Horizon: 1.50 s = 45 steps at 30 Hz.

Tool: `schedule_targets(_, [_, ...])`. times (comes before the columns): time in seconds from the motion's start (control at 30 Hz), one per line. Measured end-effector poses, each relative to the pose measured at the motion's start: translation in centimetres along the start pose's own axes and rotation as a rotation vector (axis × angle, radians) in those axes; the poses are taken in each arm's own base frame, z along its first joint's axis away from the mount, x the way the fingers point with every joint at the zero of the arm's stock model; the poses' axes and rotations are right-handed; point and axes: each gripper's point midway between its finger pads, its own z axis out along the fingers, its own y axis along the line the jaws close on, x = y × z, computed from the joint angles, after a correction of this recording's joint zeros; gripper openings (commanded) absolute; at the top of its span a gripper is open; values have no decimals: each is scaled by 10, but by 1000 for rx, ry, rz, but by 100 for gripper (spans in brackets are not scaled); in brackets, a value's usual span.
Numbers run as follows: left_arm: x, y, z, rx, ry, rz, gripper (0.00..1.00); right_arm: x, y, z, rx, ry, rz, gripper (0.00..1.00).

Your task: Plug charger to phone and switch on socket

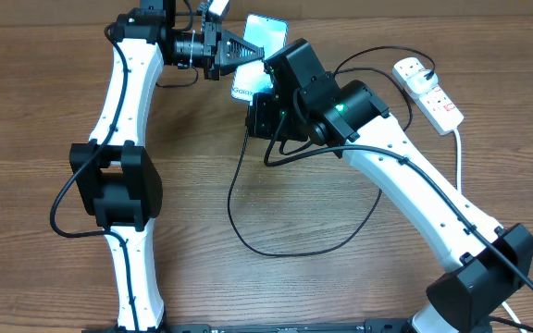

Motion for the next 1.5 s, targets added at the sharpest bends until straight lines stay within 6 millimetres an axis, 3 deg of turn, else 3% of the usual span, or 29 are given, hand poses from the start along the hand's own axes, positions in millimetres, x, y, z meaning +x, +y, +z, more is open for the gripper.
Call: schedule_targets(1.5, [1,0,1,1,3,-24,4,0,0,0,0,-1,0,4])
